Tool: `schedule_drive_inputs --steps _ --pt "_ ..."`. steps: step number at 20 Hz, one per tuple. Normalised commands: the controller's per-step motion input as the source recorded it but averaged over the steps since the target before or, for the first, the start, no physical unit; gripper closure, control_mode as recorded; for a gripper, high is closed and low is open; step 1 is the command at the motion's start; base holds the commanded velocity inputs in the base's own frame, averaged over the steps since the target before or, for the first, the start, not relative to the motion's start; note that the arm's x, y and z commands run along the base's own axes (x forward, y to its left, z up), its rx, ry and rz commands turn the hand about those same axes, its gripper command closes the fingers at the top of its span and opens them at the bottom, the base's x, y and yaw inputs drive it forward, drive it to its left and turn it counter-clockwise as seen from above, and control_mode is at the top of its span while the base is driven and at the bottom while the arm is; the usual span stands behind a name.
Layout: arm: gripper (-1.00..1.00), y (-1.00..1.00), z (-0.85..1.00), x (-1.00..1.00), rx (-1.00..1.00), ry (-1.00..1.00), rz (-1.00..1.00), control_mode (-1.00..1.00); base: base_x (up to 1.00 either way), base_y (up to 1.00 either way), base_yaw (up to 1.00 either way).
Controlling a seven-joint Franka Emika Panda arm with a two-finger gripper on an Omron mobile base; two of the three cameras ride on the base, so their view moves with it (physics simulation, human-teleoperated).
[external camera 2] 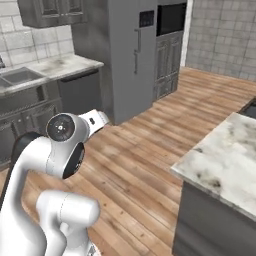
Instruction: Move the hot dog bun to the plate on the dining table and place the condiment next to that plate. Then navigate to the fridge and take the sausage and place it on the plate as well.
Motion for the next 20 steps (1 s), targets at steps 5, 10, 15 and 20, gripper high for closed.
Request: schedule_drive_inputs --steps 5,10,15,20 --pt "-1.00 0.00 0.00 0.00 0.00 0.00 0.00 1.00 1.00 0.88 -0.28" --pt "-1.00 0.00 0.00 0.00 0.00 0.00 0.00 1.00 1.00 0.69 -0.18" --pt "-1.00 0.00 0.00 0.00 0.00 0.00 0.00 1.00 1.00 0.45 -0.04" --pt "-1.00 0.00 0.00 0.00 0.00 0.00 0.00 1.00 1.00 0.08 0.05"
